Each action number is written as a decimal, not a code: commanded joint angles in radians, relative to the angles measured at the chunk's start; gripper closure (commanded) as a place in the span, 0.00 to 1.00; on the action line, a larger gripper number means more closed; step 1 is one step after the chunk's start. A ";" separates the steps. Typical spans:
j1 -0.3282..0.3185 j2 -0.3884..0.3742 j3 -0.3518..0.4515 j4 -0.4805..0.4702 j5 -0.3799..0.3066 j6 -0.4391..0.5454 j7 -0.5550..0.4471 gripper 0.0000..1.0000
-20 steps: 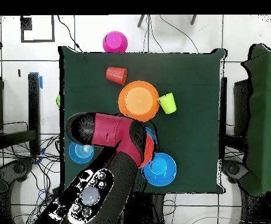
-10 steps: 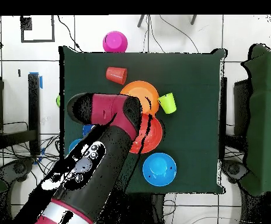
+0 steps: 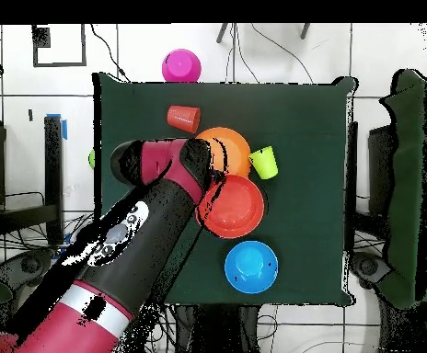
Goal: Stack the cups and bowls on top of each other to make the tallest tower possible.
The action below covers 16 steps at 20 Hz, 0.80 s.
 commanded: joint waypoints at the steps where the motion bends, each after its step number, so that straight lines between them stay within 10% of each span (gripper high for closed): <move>1: 0.003 0.110 0.017 -0.105 -0.036 0.098 0.131 1.00; 16: -0.015 0.159 0.027 -0.179 0.027 0.108 0.127 1.00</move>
